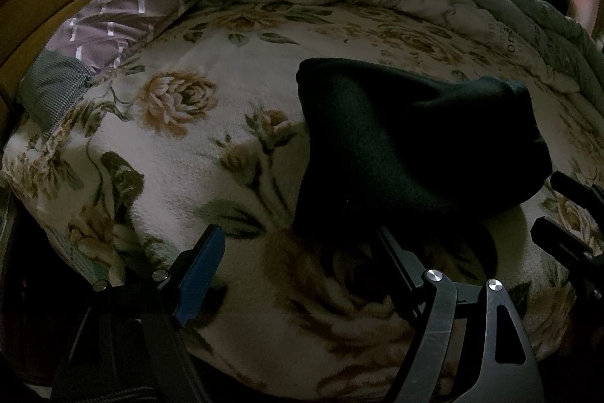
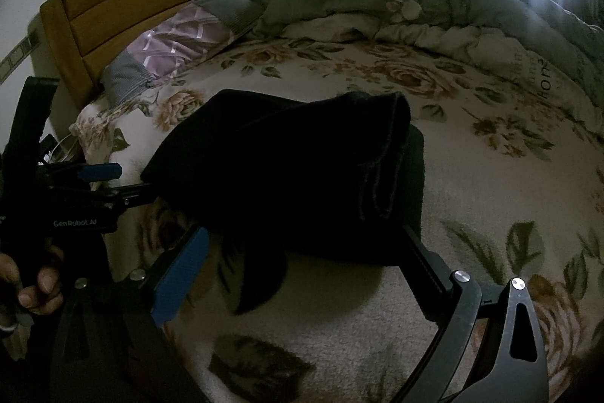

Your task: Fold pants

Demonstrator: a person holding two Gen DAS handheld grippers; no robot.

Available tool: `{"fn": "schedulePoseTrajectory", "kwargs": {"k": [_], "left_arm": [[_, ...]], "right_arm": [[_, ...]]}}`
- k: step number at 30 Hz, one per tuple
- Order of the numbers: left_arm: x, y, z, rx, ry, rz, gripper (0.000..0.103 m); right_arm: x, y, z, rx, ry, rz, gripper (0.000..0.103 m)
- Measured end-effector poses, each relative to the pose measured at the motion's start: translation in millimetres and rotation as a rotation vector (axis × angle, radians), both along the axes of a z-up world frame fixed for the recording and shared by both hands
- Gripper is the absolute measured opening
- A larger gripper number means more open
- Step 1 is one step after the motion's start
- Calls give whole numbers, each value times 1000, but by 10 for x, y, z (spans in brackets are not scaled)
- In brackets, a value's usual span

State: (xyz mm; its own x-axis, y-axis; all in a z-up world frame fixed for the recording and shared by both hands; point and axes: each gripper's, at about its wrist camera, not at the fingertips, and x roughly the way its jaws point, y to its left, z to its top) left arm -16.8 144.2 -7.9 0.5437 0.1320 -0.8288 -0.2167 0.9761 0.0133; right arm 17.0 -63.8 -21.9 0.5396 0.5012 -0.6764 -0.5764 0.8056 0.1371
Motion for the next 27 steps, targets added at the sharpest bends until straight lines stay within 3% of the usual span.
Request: {"fn": "schedulePoseTrajectory", "kwargs": {"k": [27], "left_arm": [[-34,-30,86,21,-26,2,81]], "right_arm": [[10,-82,81,27,-32,-18,98]]}}
